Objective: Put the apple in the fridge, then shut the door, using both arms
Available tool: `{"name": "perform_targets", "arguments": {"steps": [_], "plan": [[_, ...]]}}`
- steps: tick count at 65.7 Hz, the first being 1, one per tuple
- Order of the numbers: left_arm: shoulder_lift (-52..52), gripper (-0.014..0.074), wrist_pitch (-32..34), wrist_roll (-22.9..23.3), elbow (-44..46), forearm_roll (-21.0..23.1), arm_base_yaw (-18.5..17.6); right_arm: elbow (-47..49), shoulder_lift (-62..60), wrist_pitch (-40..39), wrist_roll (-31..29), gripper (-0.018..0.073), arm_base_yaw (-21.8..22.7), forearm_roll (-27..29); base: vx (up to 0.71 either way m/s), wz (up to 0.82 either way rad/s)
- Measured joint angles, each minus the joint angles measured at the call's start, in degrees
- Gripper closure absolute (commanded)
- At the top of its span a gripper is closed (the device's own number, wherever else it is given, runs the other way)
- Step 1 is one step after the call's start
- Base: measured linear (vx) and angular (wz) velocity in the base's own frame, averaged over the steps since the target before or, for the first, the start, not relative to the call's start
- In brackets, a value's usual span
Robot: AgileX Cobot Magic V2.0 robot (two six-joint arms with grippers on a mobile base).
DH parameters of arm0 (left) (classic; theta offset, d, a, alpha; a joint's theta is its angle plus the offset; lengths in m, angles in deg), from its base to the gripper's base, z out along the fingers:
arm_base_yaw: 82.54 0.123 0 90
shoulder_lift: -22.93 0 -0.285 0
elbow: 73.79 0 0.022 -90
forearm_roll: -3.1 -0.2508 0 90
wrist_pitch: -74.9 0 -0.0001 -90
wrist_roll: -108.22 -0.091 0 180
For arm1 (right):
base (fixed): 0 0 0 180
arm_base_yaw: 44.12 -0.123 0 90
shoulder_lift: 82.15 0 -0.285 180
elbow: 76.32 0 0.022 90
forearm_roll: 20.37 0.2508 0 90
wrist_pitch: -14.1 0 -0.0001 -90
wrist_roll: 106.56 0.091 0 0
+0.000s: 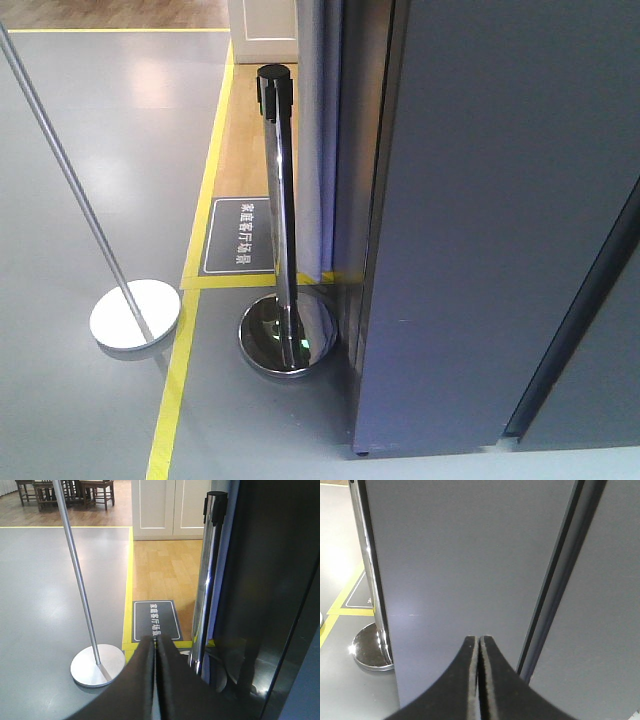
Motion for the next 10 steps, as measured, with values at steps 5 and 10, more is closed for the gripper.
{"name": "perform_targets", "arguments": {"steps": [5, 10], "plan": [[0.0, 0.0602, 0.0, 0.0, 0.0, 0.0, 0.0, 0.0, 0.0, -0.1, 0.0, 0.0568, 0.0, 0.0, 0.0, 0.0], [0.0, 0.0602, 0.0, 0.0, 0.0, 0.0, 0.0, 0.0, 0.0, -0.1, 0.0, 0.0568, 0.0, 0.0, 0.0, 0.0]]}}
